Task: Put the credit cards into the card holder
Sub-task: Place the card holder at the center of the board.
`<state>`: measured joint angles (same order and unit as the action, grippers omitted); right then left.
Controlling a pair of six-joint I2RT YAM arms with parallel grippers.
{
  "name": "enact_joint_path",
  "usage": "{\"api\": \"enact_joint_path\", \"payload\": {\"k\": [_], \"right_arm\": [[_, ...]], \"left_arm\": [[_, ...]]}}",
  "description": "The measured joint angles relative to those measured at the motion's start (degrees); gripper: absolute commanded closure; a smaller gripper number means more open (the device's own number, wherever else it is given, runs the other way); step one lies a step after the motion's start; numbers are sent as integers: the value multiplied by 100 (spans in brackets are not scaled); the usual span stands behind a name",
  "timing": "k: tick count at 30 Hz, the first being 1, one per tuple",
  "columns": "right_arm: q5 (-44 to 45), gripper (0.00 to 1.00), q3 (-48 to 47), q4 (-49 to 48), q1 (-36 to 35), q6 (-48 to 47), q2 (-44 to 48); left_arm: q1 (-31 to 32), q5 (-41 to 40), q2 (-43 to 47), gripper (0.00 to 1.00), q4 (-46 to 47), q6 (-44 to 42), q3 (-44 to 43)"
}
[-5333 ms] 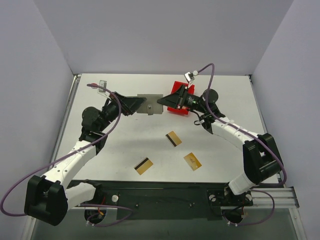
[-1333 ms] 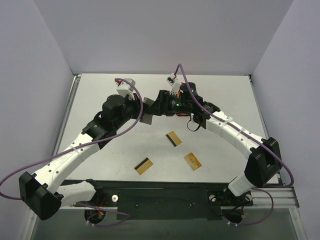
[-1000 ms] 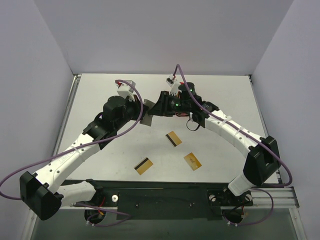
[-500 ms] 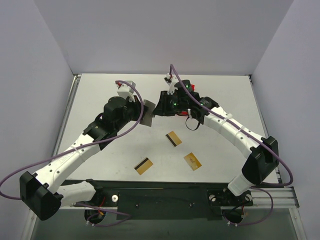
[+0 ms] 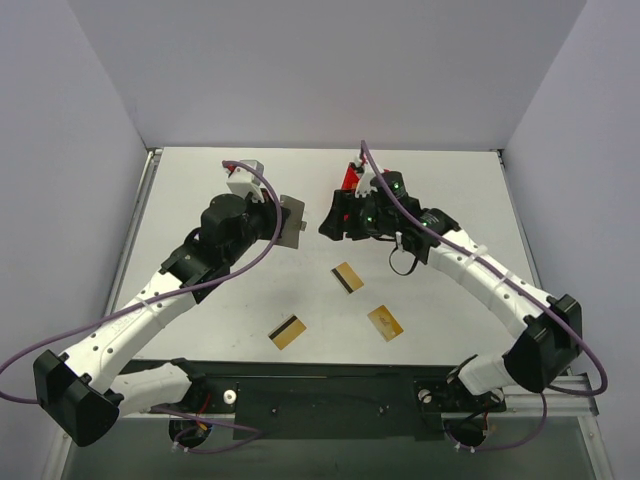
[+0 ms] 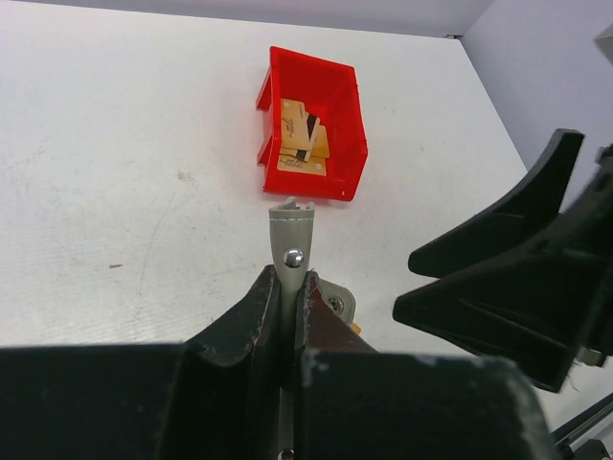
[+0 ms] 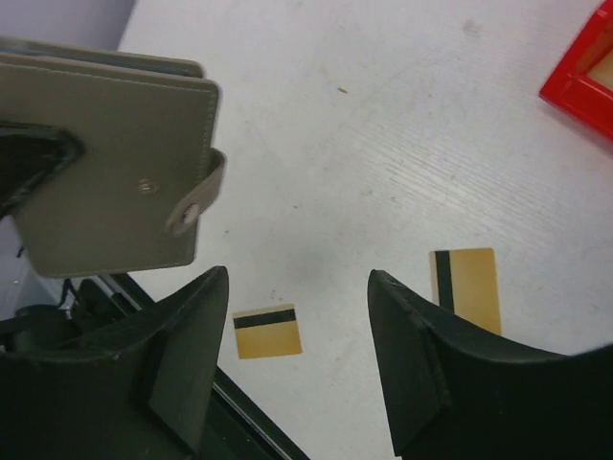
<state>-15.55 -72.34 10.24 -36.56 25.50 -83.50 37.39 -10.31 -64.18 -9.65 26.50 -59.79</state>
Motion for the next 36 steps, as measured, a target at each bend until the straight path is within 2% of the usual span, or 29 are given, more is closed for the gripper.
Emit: {"api": "enact_joint_path", "payload": {"k": [8, 19, 36], "right_arm": [[-966, 42, 264, -1163, 11, 348, 398], [-1480, 50, 262, -1534, 11, 774, -358], [-1528, 92, 251, -1565, 9, 859, -557]], "left_arm": [[0, -26, 0, 100, -2, -11, 0], [0, 33, 0, 100, 0, -2, 0], [-15, 92, 0, 100, 7, 35, 92]]}}
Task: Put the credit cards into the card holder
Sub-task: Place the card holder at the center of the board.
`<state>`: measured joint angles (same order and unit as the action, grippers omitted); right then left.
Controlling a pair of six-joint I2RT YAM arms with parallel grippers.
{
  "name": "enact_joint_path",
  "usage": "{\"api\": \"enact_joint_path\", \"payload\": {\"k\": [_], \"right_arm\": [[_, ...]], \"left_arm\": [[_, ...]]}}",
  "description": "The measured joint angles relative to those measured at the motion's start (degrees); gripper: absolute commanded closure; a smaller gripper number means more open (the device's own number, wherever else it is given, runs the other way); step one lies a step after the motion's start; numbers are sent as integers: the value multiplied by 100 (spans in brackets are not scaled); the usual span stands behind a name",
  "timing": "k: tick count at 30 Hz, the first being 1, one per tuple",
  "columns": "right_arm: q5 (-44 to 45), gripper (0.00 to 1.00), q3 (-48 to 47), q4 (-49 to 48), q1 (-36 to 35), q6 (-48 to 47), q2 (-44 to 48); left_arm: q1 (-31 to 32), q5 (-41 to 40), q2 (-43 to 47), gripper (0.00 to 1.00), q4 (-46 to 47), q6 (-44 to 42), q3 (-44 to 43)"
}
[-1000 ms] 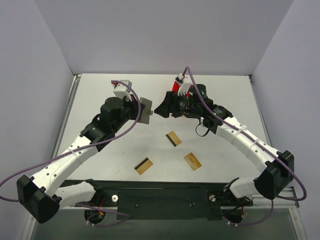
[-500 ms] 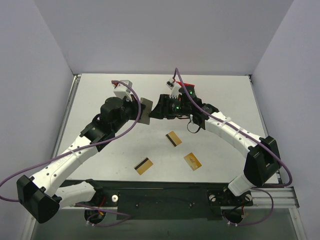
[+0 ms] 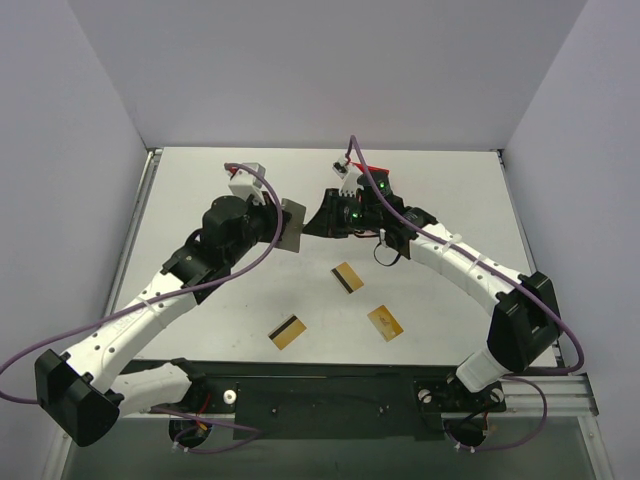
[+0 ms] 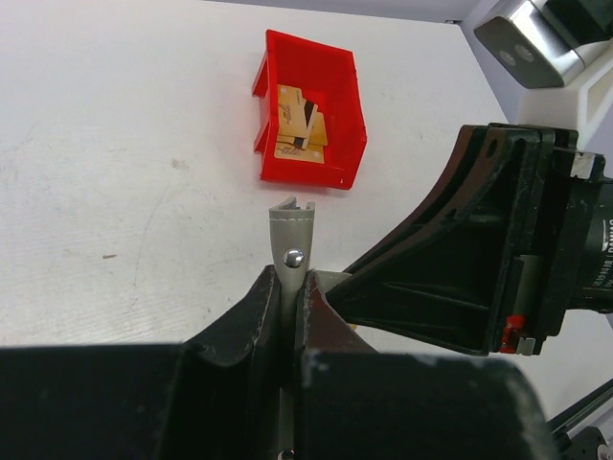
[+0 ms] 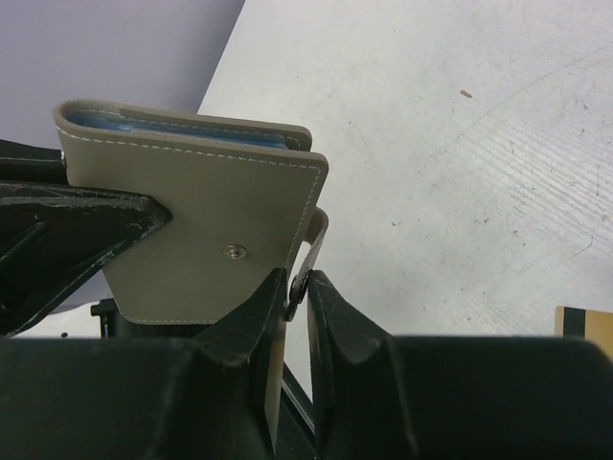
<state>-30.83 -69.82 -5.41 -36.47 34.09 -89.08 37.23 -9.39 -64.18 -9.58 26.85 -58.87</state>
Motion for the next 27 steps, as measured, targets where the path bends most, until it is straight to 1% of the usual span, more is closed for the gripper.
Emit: {"api": "enact_joint_path", "payload": {"k": [1, 4, 11, 13, 15, 16, 19, 20, 21, 22, 27], "right_arm": [[-2, 96, 0, 0, 2, -9, 2], [-2, 100, 0, 2, 2, -57, 0], [-4, 100, 7, 2, 0, -90, 2], [-7, 100, 39, 2, 2, -90, 0], [-7, 100, 92, 9, 2, -90, 0], [-7, 100, 111, 31, 2, -90, 2], [-9, 100, 173, 39, 2, -90, 0], [-7, 100, 195, 46, 2, -90, 0], [-7, 100, 214, 44, 2, -87, -2], [-4, 100, 236, 44, 2, -87, -2], [17, 100, 295, 44, 2, -87, -76]], "left_arm": [[-15, 24, -2, 100, 0, 4, 15], [-76, 85, -2, 100, 11, 70, 52], [-376, 369, 2, 100, 214, 339, 319], [-463, 485, 2, 98, 321, 437, 442], [-529, 599, 2, 91, 393, 525, 560], [-553, 651, 2, 86, 407, 562, 597], [-592, 754, 2, 77, 485, 629, 708], [-601, 780, 2, 70, 518, 654, 745], [-612, 798, 2, 67, 551, 682, 787], [-625, 815, 2, 60, 588, 704, 835], [-767, 831, -24, 45, 605, 807, 1075]]}}
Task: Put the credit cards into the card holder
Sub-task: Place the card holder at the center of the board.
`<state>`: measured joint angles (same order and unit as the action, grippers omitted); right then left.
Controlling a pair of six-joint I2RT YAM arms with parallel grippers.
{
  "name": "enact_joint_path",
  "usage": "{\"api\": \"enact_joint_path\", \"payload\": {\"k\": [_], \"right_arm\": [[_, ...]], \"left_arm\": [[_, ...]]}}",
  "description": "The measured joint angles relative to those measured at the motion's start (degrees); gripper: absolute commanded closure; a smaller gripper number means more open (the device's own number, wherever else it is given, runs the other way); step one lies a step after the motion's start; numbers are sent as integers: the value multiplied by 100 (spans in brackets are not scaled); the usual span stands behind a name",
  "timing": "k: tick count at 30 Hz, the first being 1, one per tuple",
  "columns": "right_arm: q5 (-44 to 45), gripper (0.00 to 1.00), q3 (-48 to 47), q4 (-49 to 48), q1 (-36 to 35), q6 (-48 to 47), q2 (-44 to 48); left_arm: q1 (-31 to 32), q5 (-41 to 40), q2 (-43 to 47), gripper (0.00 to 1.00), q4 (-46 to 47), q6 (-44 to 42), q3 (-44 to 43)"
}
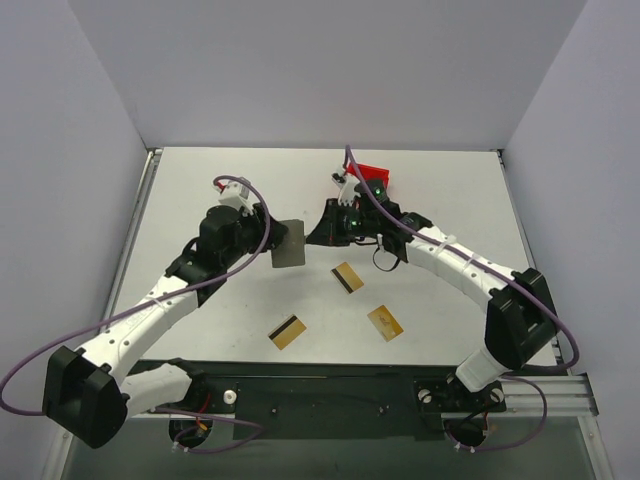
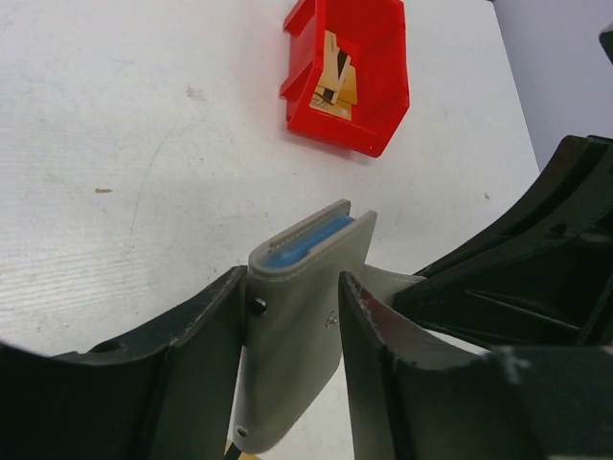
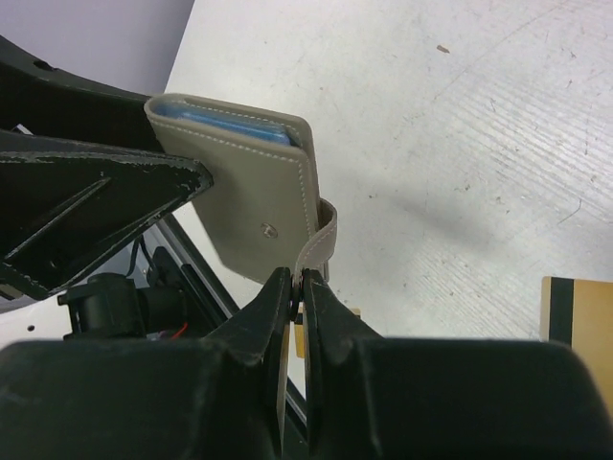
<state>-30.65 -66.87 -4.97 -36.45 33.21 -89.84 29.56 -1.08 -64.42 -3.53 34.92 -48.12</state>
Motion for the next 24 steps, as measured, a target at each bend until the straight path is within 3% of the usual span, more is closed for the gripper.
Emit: {"api": "enact_joint_path", "payload": {"k": [1, 4, 24], "right_arm": [[2, 100, 13, 0, 0, 0, -26], [4, 100, 26, 0, 0, 0, -129], [-133, 100, 42, -46, 125, 212, -1615]], "left_arm": [[-26, -2, -15, 37, 0, 17, 26], [-127, -17, -116, 34, -15, 70, 109], [-474, -120, -608, 34, -118, 219, 555]]}}
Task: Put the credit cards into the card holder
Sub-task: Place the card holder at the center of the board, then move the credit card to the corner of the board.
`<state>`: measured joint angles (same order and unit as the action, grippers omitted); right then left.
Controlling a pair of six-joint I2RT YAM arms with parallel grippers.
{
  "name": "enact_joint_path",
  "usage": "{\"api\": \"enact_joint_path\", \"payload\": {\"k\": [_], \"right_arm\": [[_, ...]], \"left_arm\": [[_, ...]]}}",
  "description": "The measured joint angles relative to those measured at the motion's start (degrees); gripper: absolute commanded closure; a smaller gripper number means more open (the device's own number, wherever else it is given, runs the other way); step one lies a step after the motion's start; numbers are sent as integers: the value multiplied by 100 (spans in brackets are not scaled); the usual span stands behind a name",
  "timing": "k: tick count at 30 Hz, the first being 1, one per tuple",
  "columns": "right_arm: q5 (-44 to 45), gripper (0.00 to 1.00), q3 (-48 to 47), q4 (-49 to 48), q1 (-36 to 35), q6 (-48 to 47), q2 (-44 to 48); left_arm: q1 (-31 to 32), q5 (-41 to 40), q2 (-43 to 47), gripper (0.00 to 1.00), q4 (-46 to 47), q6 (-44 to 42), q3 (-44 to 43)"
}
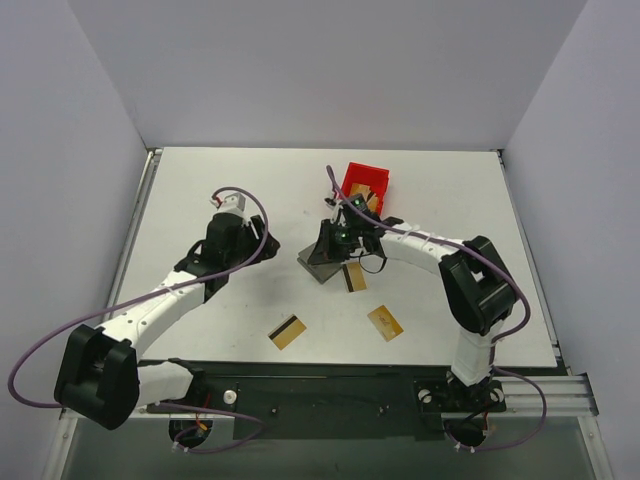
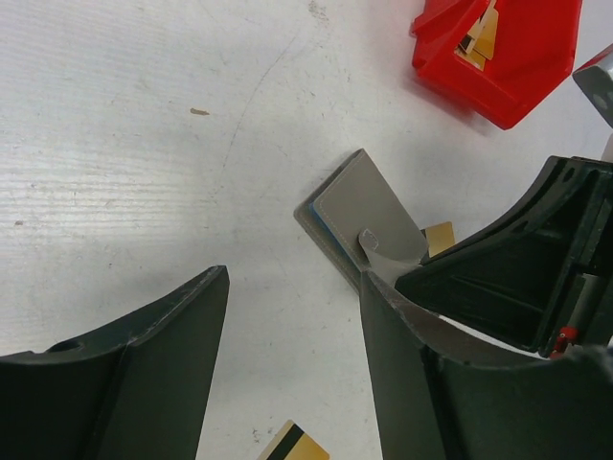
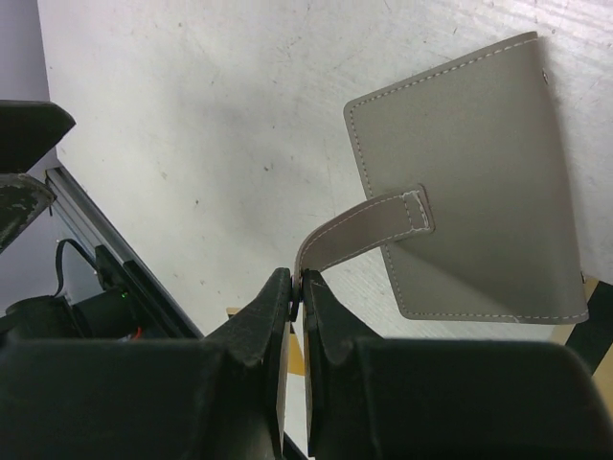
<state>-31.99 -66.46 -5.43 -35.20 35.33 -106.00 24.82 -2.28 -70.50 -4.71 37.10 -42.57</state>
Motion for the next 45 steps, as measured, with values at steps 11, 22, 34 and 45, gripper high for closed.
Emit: {"api": "enact_joint_path", "payload": {"k": [11, 22, 34, 45], "right_arm": [[-461, 100, -275, -136, -133, 385, 0], [-601, 100, -28, -800, -15, 1150, 262], [-490, 100, 841, -1102, 1086, 1545, -160], [-20, 100, 841, -557, 1084, 951, -173]], "left_arm": [[-321, -68, 127, 40, -96, 74, 214], [-763, -153, 448, 60, -240, 214, 518], [-763, 181, 33, 100, -127, 275, 662], [-654, 581, -868, 100, 258, 269, 708]]}}
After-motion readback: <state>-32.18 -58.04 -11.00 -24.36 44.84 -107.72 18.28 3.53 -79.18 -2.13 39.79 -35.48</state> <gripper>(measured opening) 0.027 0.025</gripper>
